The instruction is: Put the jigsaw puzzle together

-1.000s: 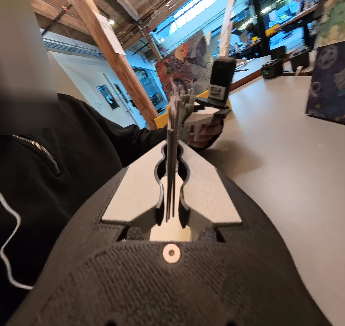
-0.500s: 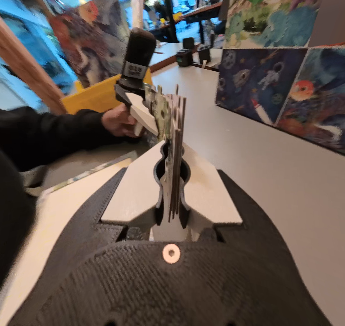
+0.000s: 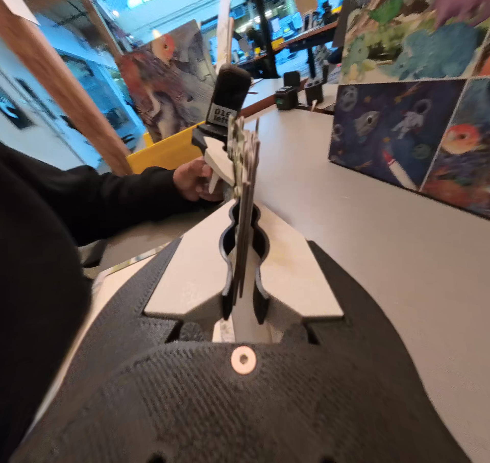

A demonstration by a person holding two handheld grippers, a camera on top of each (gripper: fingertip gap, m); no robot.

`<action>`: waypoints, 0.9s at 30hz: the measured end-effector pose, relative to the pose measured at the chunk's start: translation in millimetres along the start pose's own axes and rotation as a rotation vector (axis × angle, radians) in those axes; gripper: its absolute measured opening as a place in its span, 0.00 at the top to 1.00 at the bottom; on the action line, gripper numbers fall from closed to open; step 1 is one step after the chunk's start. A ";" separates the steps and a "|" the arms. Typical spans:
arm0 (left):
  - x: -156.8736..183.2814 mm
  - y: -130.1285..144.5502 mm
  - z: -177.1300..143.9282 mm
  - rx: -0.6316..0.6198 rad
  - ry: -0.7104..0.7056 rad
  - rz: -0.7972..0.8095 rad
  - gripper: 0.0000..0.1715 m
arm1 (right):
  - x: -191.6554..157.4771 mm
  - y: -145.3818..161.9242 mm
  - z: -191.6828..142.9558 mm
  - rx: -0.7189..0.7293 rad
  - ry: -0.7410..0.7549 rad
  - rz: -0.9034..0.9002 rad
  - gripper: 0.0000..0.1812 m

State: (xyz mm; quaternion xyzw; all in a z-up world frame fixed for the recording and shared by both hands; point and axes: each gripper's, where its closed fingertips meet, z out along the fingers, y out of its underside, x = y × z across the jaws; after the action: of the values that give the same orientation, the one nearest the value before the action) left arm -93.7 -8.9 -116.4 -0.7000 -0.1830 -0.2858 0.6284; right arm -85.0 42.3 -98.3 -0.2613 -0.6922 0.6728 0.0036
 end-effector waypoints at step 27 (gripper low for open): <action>3.4 -1.5 -5.8 0.049 0.185 -0.214 1.00 | 12.8 6.9 -5.7 0.047 -0.119 0.273 0.97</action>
State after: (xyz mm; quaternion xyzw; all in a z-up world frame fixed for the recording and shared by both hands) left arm -93.0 -14.8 -112.8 -0.6316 -0.2045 -0.4100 0.6255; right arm -91.5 52.0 -108.7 -0.3126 -0.6331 0.6974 -0.1231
